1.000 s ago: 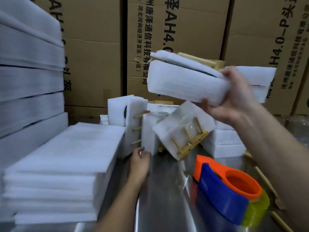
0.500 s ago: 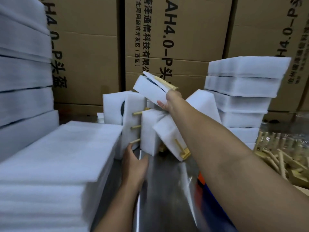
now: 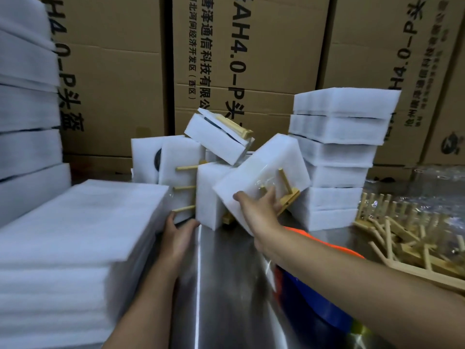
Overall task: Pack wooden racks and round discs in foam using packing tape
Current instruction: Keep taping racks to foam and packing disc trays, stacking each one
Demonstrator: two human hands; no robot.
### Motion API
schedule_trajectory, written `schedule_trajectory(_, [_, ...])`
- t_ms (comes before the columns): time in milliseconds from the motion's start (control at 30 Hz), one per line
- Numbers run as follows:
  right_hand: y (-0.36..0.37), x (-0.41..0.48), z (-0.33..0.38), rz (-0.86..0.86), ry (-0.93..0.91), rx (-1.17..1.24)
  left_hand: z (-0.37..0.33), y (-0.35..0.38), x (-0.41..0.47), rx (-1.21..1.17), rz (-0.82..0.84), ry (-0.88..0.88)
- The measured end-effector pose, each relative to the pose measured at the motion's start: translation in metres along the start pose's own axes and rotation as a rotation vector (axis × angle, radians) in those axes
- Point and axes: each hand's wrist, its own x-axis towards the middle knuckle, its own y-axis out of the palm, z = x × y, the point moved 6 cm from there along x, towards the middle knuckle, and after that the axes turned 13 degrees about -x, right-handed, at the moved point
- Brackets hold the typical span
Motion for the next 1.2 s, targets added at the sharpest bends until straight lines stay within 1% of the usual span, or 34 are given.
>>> schedule_trajectory(33, [0.009,0.005,-0.002,0.078,0.041,-0.049,-0.001,0.0,0.0,0.0,0.0,0.005])
schedule_trajectory(100, [0.017,0.026,0.004,0.157,0.055,-0.108,-0.001,0.0,-0.001,-0.003,0.008,0.013])
schedule_trajectory(233, [0.015,0.076,0.016,0.277,0.057,0.074,0.0,0.002,-0.002,0.009,0.033,0.037])
schedule_trajectory(300, [0.019,0.088,0.016,0.314,0.05,0.068,0.0,0.002,-0.001,0.011,0.034,0.039])
schedule_trajectory(367, [0.025,0.094,0.018,0.301,0.049,0.03,0.001,0.003,-0.001,0.009,0.039,0.049])
schedule_trajectory(433, [0.031,0.098,0.024,0.249,0.054,-0.036,0.001,0.005,-0.002,0.016,0.042,0.071])
schedule_trajectory(500, [0.038,0.099,0.033,0.184,0.052,-0.151,0.001,0.01,-0.006,0.044,0.048,0.104])
schedule_trajectory(567, [0.05,0.096,0.042,0.174,0.044,-0.269,0.001,0.016,-0.009,0.062,0.066,0.145])
schedule_trajectory(633, [0.061,0.094,0.047,0.18,0.031,-0.311,0.004,0.02,-0.011,0.089,0.086,0.166])
schedule_trajectory(733, [0.072,0.099,0.05,0.203,-0.003,-0.309,0.008,0.021,-0.007,0.149,0.109,0.163])
schedule_trajectory(900, [0.079,0.101,0.038,0.287,-0.141,-0.246,0.015,0.025,-0.002,0.202,0.151,0.157])
schedule_trajectory(967, [0.077,0.102,0.036,0.317,-0.16,-0.323,0.018,0.023,0.001,0.202,0.159,0.161])
schedule_trajectory(1100, [0.062,0.105,0.045,0.32,-0.241,-0.637,0.019,0.017,0.008,0.179,0.128,0.128])
schedule_trajectory(1200, [0.044,0.107,0.047,0.351,-0.298,-0.694,0.02,0.013,0.011,0.167,0.074,0.103])
